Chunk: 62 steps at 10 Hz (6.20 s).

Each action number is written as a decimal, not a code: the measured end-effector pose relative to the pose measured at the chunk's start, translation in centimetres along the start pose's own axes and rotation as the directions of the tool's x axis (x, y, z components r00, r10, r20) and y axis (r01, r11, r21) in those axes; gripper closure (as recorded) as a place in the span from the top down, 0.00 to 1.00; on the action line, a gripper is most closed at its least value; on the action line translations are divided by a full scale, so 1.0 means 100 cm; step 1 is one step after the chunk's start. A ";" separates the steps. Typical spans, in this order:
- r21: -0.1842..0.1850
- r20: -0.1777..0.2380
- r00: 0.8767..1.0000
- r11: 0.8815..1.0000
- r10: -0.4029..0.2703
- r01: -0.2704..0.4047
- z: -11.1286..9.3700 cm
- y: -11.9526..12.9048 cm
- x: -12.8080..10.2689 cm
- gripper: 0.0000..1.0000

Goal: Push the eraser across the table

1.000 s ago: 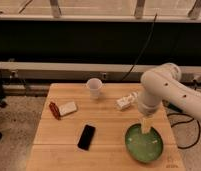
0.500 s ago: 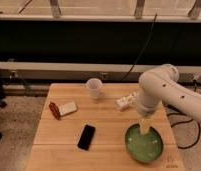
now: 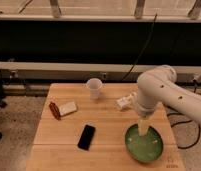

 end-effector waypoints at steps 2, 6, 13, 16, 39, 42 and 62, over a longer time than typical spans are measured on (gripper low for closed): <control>-0.002 0.000 1.000 1.000 -0.004 0.004 0.001 0.000 -0.002 0.80; -0.005 0.002 1.000 1.000 -0.010 0.010 0.003 0.000 -0.005 0.80; -0.013 0.003 1.000 0.999 -0.030 0.030 0.008 0.000 -0.016 0.80; -0.018 0.002 0.999 0.999 -0.039 0.039 0.010 0.000 -0.021 0.80; -0.035 -0.005 0.995 0.994 -0.101 0.100 0.022 -0.006 -0.048 0.80; -0.038 -0.005 0.994 0.993 -0.109 0.109 0.023 -0.006 -0.052 0.80; -0.050 -0.008 0.987 0.986 -0.160 0.159 0.026 -0.012 -0.075 0.80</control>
